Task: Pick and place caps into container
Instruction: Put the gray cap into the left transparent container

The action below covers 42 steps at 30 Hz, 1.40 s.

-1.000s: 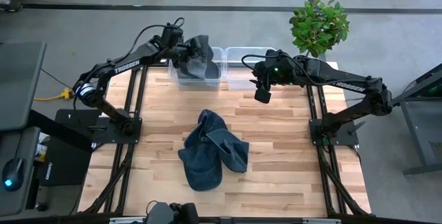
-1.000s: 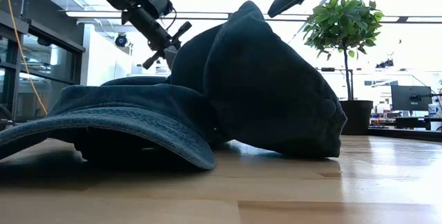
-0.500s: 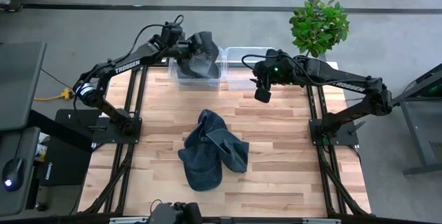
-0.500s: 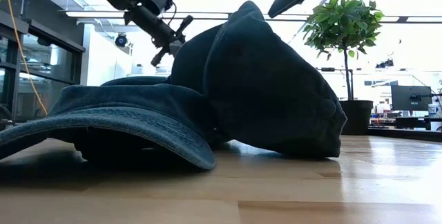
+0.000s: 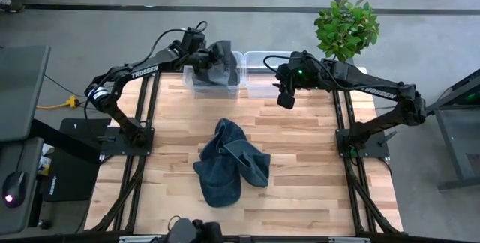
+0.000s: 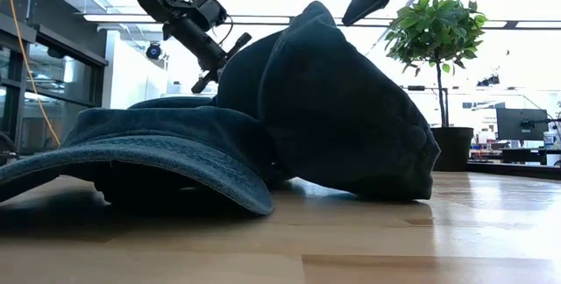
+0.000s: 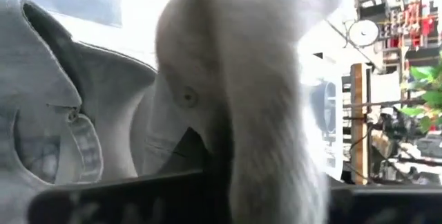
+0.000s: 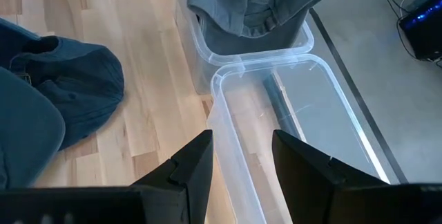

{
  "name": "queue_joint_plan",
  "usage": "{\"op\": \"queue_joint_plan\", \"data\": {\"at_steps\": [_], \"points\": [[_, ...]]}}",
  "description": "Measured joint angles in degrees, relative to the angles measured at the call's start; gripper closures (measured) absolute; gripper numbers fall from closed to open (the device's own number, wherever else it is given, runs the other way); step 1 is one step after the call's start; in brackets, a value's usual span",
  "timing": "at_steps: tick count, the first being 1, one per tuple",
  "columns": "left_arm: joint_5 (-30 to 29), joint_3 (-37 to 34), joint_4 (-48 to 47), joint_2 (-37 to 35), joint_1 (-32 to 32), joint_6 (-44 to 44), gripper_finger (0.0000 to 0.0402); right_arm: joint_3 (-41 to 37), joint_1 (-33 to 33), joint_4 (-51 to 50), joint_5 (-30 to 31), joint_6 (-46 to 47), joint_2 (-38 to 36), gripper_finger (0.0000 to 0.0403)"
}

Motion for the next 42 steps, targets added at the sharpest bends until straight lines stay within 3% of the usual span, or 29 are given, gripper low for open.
{"op": "queue_joint_plan", "data": {"at_steps": [9, 14, 42], "points": [[0.46, 0.02, -3.12, 0.0, 0.03, 4.04, 0.02, -0.24, 0.02, 0.06, -0.11, -1.07, 0.0, 0.0258], [0.24, 0.02, -3.45, 0.0, 0.03, 6.42, 0.015, -2.1, 0.02, 0.69, -0.13, -1.07, 0.0, 0.0258], [-1.93, 0.02, -6.08, -0.2, 0.05, 23.43, 0.014, -4.07, -0.38, 2.31, -2.32, 1.12, 0.07, 0.0258]]}}
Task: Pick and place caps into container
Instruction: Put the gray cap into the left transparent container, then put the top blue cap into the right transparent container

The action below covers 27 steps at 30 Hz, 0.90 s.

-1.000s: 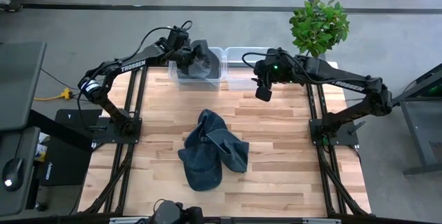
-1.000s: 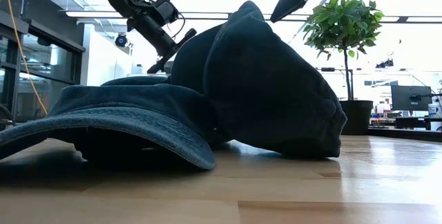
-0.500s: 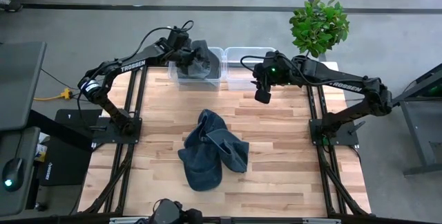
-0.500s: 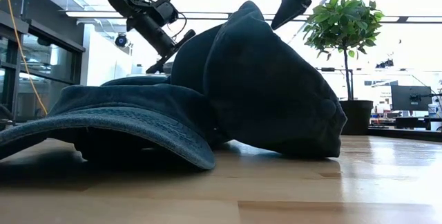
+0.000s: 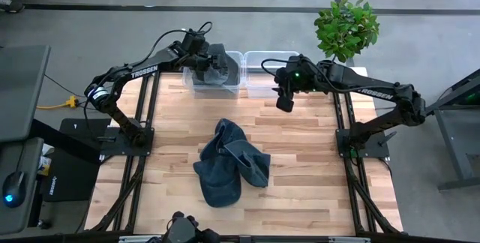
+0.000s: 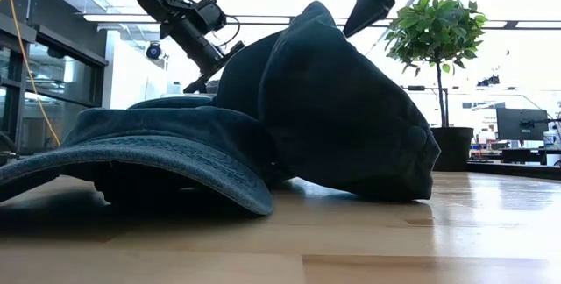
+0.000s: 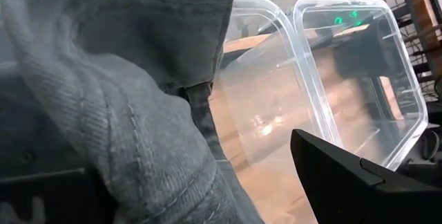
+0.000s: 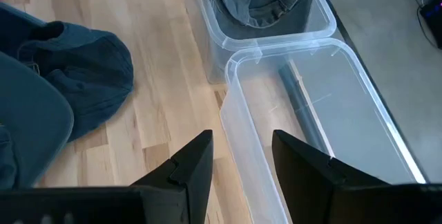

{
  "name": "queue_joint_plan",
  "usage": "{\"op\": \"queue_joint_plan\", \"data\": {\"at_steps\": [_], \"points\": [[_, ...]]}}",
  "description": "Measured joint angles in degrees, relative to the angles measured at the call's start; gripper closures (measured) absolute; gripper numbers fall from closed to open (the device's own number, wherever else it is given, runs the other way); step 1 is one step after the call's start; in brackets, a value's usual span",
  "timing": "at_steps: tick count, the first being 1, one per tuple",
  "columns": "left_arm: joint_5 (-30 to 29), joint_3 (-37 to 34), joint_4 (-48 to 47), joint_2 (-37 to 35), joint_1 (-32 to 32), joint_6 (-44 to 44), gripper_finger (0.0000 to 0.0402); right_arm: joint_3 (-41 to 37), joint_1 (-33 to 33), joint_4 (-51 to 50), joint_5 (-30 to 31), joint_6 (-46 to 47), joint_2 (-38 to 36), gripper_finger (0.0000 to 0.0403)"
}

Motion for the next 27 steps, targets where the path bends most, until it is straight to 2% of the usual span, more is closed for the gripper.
{"op": "queue_joint_plan", "data": {"at_steps": [6, 9, 15, 20, 24, 27], "points": [[-1.85, 0.0, -1.22, -0.44, 0.02, 3.28, 0.014, 0.02, -0.1, -0.19, -0.02, 0.67, -0.02, 0.0258], [-4.68, 1.48, -3.9, -1.36, 0.02, 6.67, 0.014, 0.02, -0.1, -0.51, -0.04, 0.84, -0.02, 0.0258], [-10.89, 11.94, -19.48, -1.92, -0.02, 15.12, 0.014, 0.02, -0.14, -0.35, 0.04, 0.87, -0.02, 0.0258], [-18.8, 21.8, -32.38, -1.97, -0.04, 20.66, 0.014, 0.04, -1.01, 1.25, -0.49, 0.93, -0.04, 0.0258], [-19.23, 25.63, -37.3, -2.08, -0.02, 21.12, 0.014, 0.04, -1.83, 1.31, -2.37, 2.19, -0.07, 0.0258], [-19.0, 25.83, -40.19, -3.62, -0.07, 21.45, 0.014, 0.04, -2.25, 1.36, -4.68, 3.24, -0.07, 0.0258]]}}
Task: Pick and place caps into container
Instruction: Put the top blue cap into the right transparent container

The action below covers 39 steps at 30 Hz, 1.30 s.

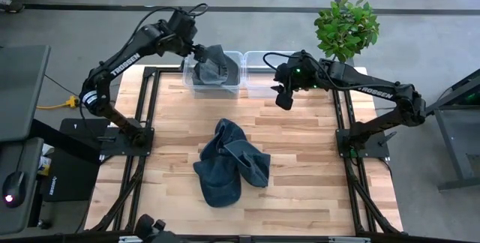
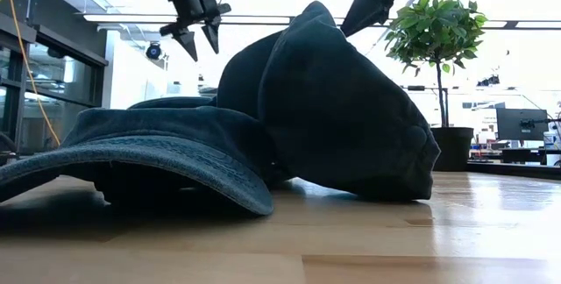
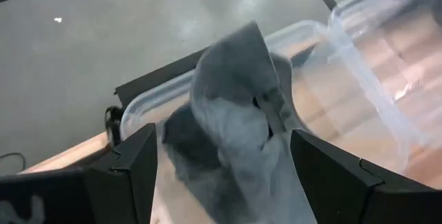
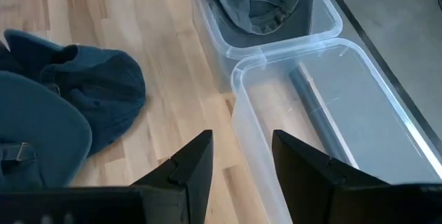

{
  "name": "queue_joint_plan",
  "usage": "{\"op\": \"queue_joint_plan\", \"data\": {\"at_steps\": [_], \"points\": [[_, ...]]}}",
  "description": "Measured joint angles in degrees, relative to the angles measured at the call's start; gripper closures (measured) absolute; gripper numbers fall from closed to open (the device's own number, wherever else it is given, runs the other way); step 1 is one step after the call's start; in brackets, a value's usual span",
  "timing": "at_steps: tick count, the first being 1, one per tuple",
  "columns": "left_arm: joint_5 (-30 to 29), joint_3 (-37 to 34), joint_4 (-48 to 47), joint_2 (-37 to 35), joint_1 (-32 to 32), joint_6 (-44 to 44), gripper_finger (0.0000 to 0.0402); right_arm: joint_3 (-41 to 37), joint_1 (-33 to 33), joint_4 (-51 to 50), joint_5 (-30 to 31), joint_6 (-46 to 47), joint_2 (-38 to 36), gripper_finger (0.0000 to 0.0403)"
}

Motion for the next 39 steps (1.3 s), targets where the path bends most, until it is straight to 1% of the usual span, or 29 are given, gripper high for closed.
{"op": "queue_joint_plan", "data": {"at_steps": [3, 7, 10, 13, 17, 22, 25, 28, 31, 34, 39], "points": [[-0.35, 0.09, -3.0, -1.13, -1.31, 0.38, 0.014, 0.0, 0.0, 0.09, -0.17, 0.21, 0.0, 0.0258], [-1.61, 0.06, -7.55, -2.39, -4.84, -0.87, 0.014, 0.0, 0.0, 0.13, -1.36, 0.14, 0.0, 0.0258], [-2.05, -0.89, -8.69, -3.64, -9.48, -2.39, 0.014, 0.0, 0.01, 0.15, -3.85, 0.05, 0.0, 0.0258], [-2.96, -3.84, -9.04, -4.78, -15.69, -6.14, 0.014, 0.0, 0.02, 0.15, -7.08, -0.07, 0.0, 0.0258], [-7.19, -9.92, -8.75, -7.59, -25.29, -16.4, 0.014, 0.0, 0.08, 0.12, -9.7, -0.29, 0.0, 0.0258], [-13.3, -17.92, -5.24, -11.34, -38.54, -33.28, 0.014, 0.02, 0.07, -1.75, -10.95, -2.04, 0.0, 0.0258], [-16.97, -21.24, -4.84, -12.37, -46.07, -43.88, 0.014, 0.02, 0.14, -4.39, -11.48, -3.39, 0.0, 0.0258], [-19.21, -23.49, -5.29, -12.47, -52.54, -52.31, 0.014, -0.34, 1.06, -6.1, -11.71, -4.19, -0.03, 0.0258], [-20.76, -25.56, -6.79, -12.48, -58.13, -59.53, 0.014, -3.16, 2.74, -5.3, -11.71, -3.93, -0.79, 0.0258], [-23.11, -27.74, -7.44, -12.48, -62.44, -65.55, 0.014, -7.04, 4.78, -2.25, -11.69, -1.15, -1.85, 0.0258], [-24.72, -31.66, -7.74, -12.48, -67.97, -71.57, 0.014, -11.82, 9.35, 3.01, -10.08, 5.5, -4.05, 0.0258]]}}
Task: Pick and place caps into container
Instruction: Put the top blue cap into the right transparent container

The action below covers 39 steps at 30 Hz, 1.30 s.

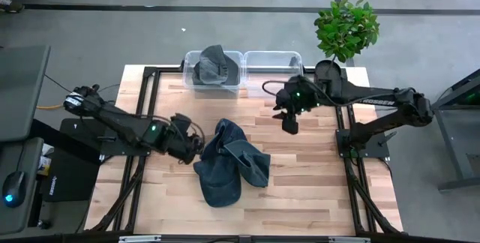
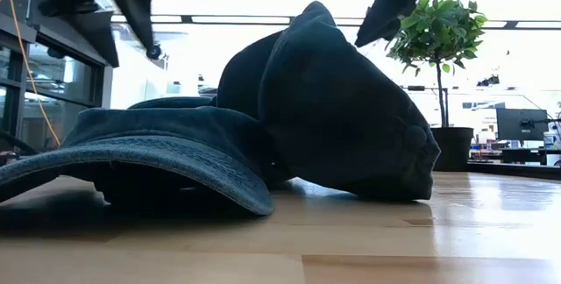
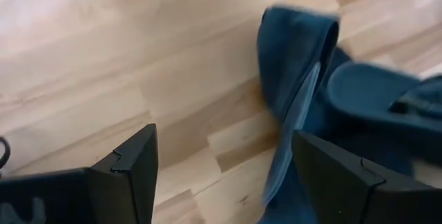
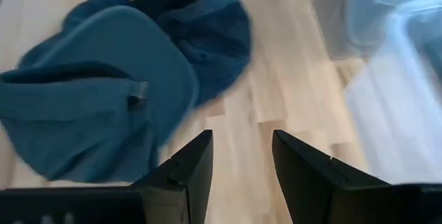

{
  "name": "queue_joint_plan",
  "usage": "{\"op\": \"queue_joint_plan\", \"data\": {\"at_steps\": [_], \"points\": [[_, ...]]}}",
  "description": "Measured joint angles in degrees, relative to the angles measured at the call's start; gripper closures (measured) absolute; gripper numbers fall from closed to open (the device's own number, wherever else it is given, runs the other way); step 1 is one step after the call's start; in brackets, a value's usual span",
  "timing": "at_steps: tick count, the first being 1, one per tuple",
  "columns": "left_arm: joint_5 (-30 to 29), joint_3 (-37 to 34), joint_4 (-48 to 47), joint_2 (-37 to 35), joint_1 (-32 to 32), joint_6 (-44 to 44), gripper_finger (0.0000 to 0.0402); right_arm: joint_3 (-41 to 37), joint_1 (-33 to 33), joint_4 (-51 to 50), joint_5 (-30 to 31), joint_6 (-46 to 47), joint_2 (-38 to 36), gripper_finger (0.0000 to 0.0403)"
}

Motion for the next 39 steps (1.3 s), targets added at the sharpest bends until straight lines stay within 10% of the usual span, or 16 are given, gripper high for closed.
{"op": "queue_joint_plan", "data": {"at_steps": [12, 22, 32, 39], "points": [[0.71, -8.09, 4.35, 0.0, -9.75, -3.16, 0.014, -1.1, 11.9, 8.77, 9.86, 6.42, -0.2, 0.0259], [-2.75, -13.57, 10.82, -1.18, -15.92, -7.72, 0.014, 1.14, 10.37, 23.89, -0.29, 8.94, 11.81, 0.0259], [-2.13, -18.46, 16.11, -1.64, -16.74, -14.02, 0.014, 16.61, 7.57, 19.28, -5.75, -14.51, 28.39, 0.0259], [-2.11, -18.5, 19.01, -1.64, -16.75, -17.56, 0.014, 16.58, 7.51, 17.38, 3.31, -41.86, 30.76, 0.0258]]}}
